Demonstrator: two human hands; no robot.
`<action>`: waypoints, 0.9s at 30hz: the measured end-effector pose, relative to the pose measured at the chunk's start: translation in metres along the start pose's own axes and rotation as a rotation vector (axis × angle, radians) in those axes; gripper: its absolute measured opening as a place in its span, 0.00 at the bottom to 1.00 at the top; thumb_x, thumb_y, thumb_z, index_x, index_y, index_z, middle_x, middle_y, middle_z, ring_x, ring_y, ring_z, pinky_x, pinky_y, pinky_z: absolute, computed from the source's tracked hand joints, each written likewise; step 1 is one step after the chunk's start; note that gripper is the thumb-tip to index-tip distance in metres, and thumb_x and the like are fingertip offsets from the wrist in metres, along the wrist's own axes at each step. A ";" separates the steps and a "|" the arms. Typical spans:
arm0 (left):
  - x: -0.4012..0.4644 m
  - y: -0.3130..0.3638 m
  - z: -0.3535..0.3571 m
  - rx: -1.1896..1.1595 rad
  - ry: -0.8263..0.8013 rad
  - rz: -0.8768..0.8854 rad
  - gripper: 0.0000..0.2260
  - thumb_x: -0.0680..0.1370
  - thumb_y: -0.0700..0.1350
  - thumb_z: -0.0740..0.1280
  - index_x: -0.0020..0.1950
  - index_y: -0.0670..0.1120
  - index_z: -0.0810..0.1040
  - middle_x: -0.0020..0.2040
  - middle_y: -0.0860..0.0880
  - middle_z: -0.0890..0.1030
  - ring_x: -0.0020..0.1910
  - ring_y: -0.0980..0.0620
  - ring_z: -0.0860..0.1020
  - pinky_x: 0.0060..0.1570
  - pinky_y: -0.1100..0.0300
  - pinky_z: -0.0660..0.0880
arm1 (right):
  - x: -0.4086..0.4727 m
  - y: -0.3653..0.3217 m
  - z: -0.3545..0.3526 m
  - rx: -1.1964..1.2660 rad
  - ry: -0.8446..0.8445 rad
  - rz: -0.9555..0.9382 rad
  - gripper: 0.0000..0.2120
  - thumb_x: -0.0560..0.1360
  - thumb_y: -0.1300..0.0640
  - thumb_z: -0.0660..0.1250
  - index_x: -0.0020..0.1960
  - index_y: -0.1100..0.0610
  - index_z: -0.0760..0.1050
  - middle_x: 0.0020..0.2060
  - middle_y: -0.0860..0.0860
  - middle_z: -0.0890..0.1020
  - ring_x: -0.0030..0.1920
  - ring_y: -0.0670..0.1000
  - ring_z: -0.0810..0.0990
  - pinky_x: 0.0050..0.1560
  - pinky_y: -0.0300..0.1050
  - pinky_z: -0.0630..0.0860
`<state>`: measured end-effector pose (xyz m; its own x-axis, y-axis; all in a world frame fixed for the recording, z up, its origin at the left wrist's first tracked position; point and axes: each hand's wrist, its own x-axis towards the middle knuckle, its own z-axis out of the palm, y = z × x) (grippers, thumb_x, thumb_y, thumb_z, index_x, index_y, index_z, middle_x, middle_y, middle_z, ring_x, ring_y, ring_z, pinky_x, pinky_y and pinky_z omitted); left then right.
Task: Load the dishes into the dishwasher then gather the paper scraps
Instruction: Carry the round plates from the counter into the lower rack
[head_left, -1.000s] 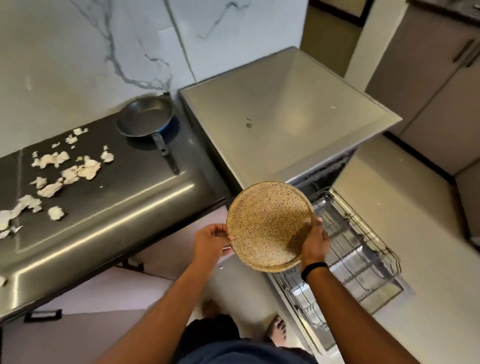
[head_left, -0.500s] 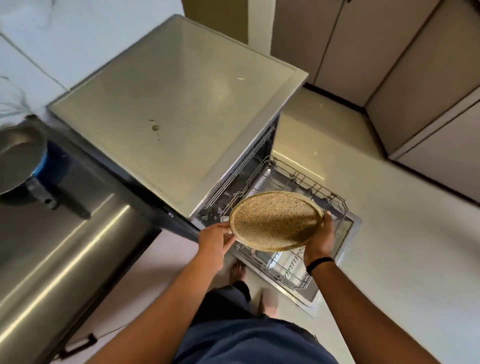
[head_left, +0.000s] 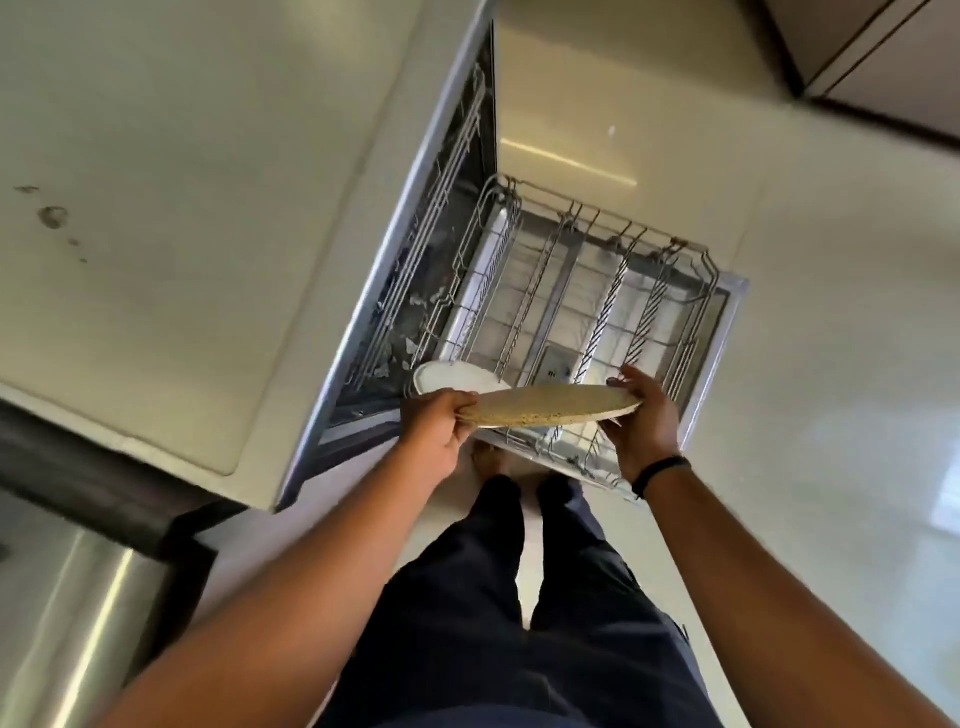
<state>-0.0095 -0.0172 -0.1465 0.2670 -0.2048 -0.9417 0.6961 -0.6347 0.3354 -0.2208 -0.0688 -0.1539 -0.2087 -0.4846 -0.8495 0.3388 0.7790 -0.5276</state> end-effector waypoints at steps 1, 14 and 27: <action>0.015 -0.003 -0.002 0.059 0.037 0.000 0.13 0.78 0.27 0.62 0.37 0.40 0.73 0.33 0.46 0.76 0.25 0.56 0.75 0.28 0.68 0.71 | 0.014 0.011 0.000 -0.034 0.009 0.051 0.08 0.81 0.59 0.59 0.51 0.56 0.77 0.39 0.52 0.76 0.39 0.51 0.76 0.40 0.45 0.77; 0.148 -0.027 -0.033 0.694 0.469 0.408 0.02 0.77 0.41 0.72 0.47 0.47 0.85 0.35 0.54 0.81 0.36 0.51 0.80 0.39 0.57 0.78 | 0.122 0.152 0.018 -0.428 -0.095 0.342 0.11 0.77 0.71 0.64 0.40 0.59 0.77 0.32 0.57 0.78 0.20 0.49 0.73 0.21 0.37 0.72; 0.202 -0.033 -0.035 0.690 0.522 0.392 0.11 0.79 0.39 0.70 0.61 0.43 0.82 0.47 0.48 0.84 0.40 0.53 0.80 0.33 0.65 0.73 | 0.162 0.174 0.047 -0.492 -0.129 0.375 0.11 0.77 0.69 0.69 0.57 0.59 0.76 0.43 0.58 0.82 0.40 0.59 0.83 0.46 0.58 0.84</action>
<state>0.0451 -0.0118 -0.3469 0.7786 -0.2437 -0.5783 -0.0088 -0.9257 0.3782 -0.1526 -0.0309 -0.3832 -0.0351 -0.1634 -0.9859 -0.1009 0.9821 -0.1592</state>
